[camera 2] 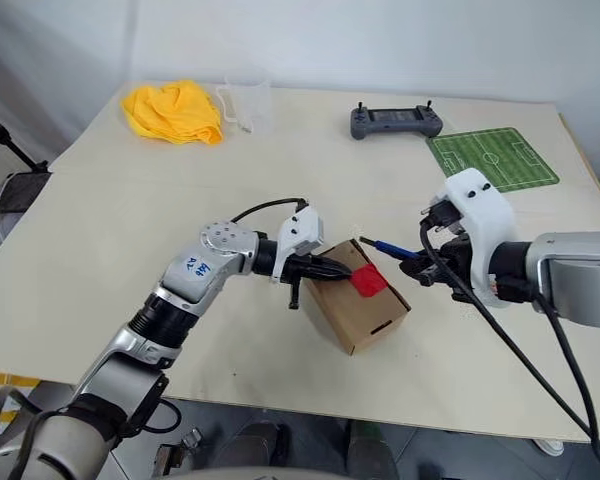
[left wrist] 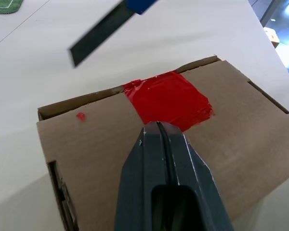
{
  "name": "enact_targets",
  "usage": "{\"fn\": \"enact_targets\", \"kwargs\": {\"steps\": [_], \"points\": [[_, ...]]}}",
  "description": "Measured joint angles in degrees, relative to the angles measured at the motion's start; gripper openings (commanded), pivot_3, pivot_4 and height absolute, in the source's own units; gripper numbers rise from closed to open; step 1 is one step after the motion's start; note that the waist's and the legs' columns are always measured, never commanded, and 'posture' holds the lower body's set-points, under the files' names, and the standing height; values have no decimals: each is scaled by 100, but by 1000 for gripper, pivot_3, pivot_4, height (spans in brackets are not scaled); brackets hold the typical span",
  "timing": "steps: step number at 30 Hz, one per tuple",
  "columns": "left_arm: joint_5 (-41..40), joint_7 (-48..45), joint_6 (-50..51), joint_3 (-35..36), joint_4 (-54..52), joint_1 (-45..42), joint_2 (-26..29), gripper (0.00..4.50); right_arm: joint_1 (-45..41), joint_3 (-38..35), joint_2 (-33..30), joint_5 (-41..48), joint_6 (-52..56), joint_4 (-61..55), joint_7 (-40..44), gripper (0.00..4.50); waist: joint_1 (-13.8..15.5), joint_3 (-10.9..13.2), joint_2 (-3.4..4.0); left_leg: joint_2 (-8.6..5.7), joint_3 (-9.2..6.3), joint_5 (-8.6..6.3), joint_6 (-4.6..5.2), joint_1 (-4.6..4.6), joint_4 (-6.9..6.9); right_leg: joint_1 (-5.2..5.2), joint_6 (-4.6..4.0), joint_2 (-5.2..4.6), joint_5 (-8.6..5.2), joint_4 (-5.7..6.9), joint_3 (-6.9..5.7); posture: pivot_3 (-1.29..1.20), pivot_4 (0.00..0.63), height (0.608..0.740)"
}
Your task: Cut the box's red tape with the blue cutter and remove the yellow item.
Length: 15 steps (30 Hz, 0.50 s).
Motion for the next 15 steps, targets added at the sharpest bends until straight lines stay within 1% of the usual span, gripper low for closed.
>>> {"fn": "enact_targets", "kwargs": {"steps": [5, 9, 15], "points": [[21, -19, 127, -21, -99, 4, 22, 0, -178, 490, 29, 0, 17, -100, -372, 102, -8, 0, 0, 3, 0, 1, -1, 0, -1, -1, 0, 0, 0, -2, 0, 0, 150, 740], [23, -16, 213, -17, -154, 9, 54, 0, -369, 678, 197, 1, 13, -98, -521, 102, -8, 0, 0, 3, 0, 1, -1, 0, 0, -1, 0, 0, 0, -2, 0, 0, 150, 740], [22, 78, 367, 12, -341, 110, 67, 0, -376, 871, 322, 0, 11, -86, -669, 102, -9, 0, 0, 5, 0, 1, -1, 0, 0, -1, 0, 1, 0, 0, 0, 0, 150, 740]]}}
